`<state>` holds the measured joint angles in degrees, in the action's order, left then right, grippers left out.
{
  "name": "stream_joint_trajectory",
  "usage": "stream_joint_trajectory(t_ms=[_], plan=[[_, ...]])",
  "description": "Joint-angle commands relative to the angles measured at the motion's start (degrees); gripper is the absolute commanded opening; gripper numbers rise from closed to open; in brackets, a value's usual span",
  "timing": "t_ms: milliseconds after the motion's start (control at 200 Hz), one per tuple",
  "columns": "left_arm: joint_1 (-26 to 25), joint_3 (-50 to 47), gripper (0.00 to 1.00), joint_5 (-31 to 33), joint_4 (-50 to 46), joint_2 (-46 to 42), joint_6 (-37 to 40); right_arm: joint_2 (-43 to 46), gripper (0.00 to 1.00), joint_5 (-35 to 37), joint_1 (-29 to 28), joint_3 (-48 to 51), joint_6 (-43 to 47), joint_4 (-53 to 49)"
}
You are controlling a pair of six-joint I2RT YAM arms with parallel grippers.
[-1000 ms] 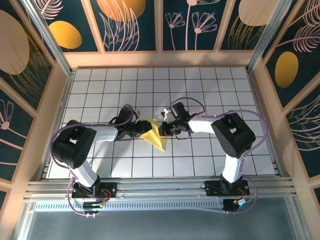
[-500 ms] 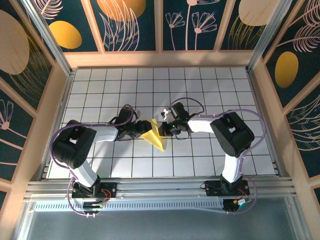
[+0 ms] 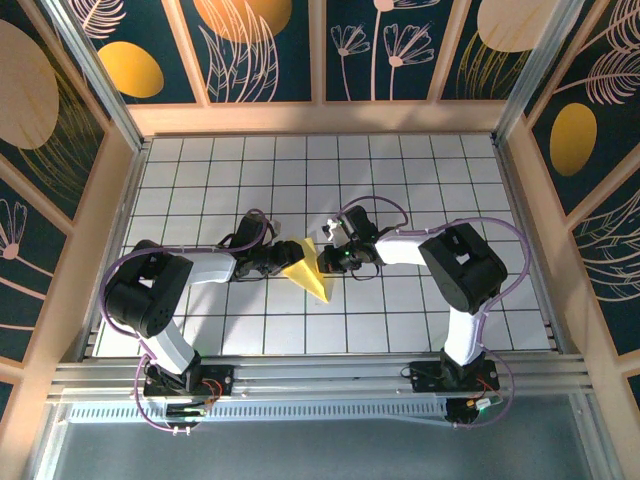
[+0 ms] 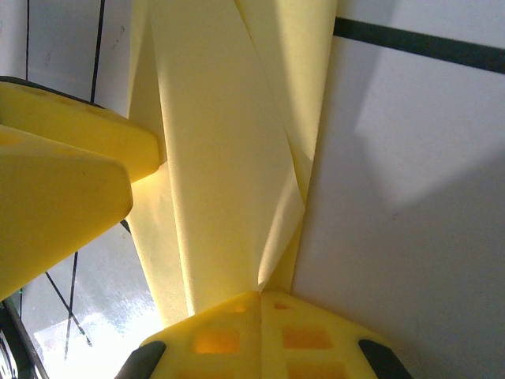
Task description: Fold a paper plane with a square sheet of paper (fold left side to right side)
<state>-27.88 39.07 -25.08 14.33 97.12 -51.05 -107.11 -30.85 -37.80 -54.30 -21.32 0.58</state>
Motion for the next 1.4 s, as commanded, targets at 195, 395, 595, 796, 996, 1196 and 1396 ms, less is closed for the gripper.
stream_joint_trajectory(t_ms=[195, 395, 595, 796, 996, 1196, 1396], plan=[[-0.2, -0.7, 0.48, 2.9, -3.5, 1.4, 1.3, -2.8, 0.0, 2.6, -0.1, -1.6, 1.8, -2.9], [-0.2, -0.6, 0.51, 2.3, -2.8, -0.6, 0.8, -3.5, 0.0, 4.0, -0.3, -0.6, 1.5, -3.9], [-0.2, 1.6, 0.54, 4.5, -7.1, -3.7, 2.4, -3.7, 0.0, 4.6, -0.4, 0.4, 1.2, -4.1], [-0.2, 2.9, 0.52, 6.9, -9.7, -8.5, 3.8, -3.7, 0.0, 4.7, -0.5, 0.6, 1.0, -4.1], [-0.7, 2.7, 0.23, -1.1, -2.6, -5.8, 2.6, -3.4, 0.0, 5.3, -0.7, 0.3, 0.9, -4.6], [-1.6, 4.7, 0.1, -3.6, 0.4, 0.5, 1.9, -3.8, 0.0, 6.0, -0.9, 0.1, 1.1, -5.7], [-1.6, 5.0, 0.08, -4.4, 1.6, 3.6, 2.0, -4.3, 0.0, 6.9, -1.2, -0.5, 1.5, -7.0]])
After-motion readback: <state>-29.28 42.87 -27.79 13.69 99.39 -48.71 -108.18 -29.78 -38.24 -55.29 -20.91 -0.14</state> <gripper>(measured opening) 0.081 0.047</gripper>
